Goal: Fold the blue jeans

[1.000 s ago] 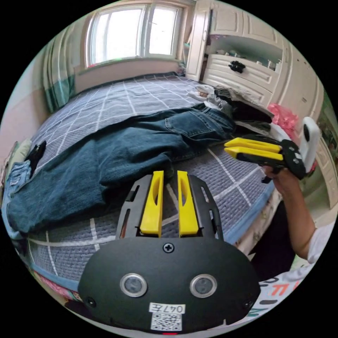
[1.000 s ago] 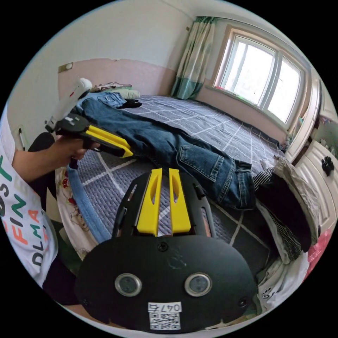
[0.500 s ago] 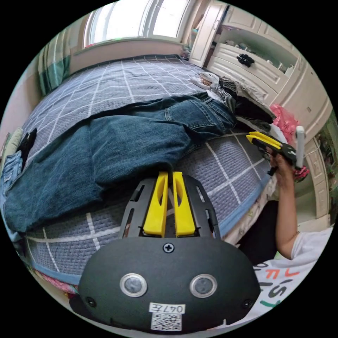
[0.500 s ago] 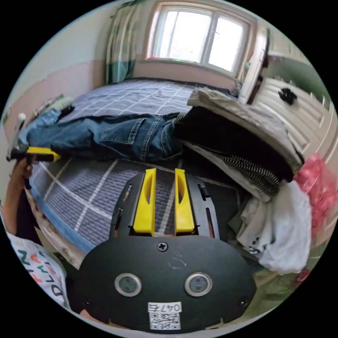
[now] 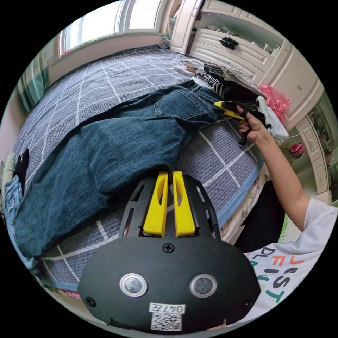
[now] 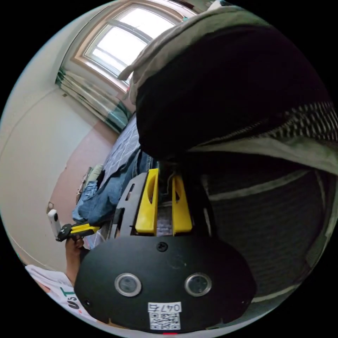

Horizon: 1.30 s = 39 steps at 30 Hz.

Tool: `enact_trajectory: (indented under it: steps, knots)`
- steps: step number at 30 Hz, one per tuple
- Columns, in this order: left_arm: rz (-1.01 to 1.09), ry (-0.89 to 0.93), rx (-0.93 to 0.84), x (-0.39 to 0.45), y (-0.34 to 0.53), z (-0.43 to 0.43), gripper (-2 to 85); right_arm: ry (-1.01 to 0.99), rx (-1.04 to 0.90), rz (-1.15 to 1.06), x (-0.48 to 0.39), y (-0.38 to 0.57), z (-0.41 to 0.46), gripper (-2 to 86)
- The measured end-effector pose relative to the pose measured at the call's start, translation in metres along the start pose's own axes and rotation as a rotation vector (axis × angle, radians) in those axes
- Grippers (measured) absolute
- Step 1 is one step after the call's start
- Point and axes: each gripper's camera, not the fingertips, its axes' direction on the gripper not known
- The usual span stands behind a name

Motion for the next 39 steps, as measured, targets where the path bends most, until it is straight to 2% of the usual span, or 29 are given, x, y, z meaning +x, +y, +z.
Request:
enact_trajectory:
  steps: [3,5,7,10,13,15,18,20,22,24,27,30,35,37,39]
  knots:
    - [0.016,0.015,-0.01,-0.006,0.008,-0.015,0.2,0.088,-0.025,-0.035,-0.019,-0.011,0.008,2.7]
    - [0.056,0.01,-0.046,-0.005,0.015,-0.025,0.3,0.17,0.035,-0.171,-0.049,-0.01,-0.009,2.3]
    - [0.077,0.048,-0.087,-0.007,0.022,-0.022,0.6,0.213,0.003,-0.201,-0.052,-0.008,-0.007,2.2]
    - [0.034,0.152,-0.171,-0.018,0.038,0.008,1.6,0.155,-0.077,-0.081,-0.023,0.004,0.009,2.6]
    - [-0.047,0.244,-0.053,-0.039,0.059,-0.012,5.5,0.055,-0.094,-0.027,-0.011,0.022,0.027,5.3]
    - [-0.077,0.344,0.01,-0.058,0.089,-0.043,7.3,0.096,-0.082,-0.062,-0.023,0.03,0.026,7.3]
    - [-0.183,0.297,0.09,-0.09,0.147,-0.089,8.8,0.222,0.012,-0.185,-0.068,0.053,0.01,7.9]
    - [-0.341,0.221,0.165,-0.127,0.188,-0.12,10.5,0.236,0.078,-0.338,-0.123,0.078,0.01,6.4]
    - [-0.518,0.181,0.265,-0.171,0.231,-0.152,12.4,0.225,0.063,-0.462,-0.171,0.097,0.027,5.0]
    - [-0.741,0.171,0.447,-0.226,0.285,-0.19,13.5,0.223,0.033,-0.564,-0.217,0.119,0.054,3.7]
    - [-0.927,0.131,0.649,-0.281,0.332,-0.22,13.4,0.183,0.026,-0.676,-0.286,0.155,0.107,2.5]
    - [-0.994,0.122,0.694,-0.319,0.341,-0.229,13.2,0.015,-0.019,-0.791,-0.361,0.18,0.165,2.5]
    - [-1.043,-0.034,0.579,-0.352,0.322,-0.222,14.9,-0.131,-0.157,-1.132,-0.542,0.22,0.286,3.2]
    - [-1.097,-0.018,0.591,-0.366,0.325,-0.218,14.6,-0.182,-0.192,-1.243,-0.602,0.238,0.324,3.1]
    - [-1.139,0.061,0.63,-0.382,0.327,-0.215,8.0,-0.19,-0.197,-1.332,-0.654,0.253,0.358,2.7]
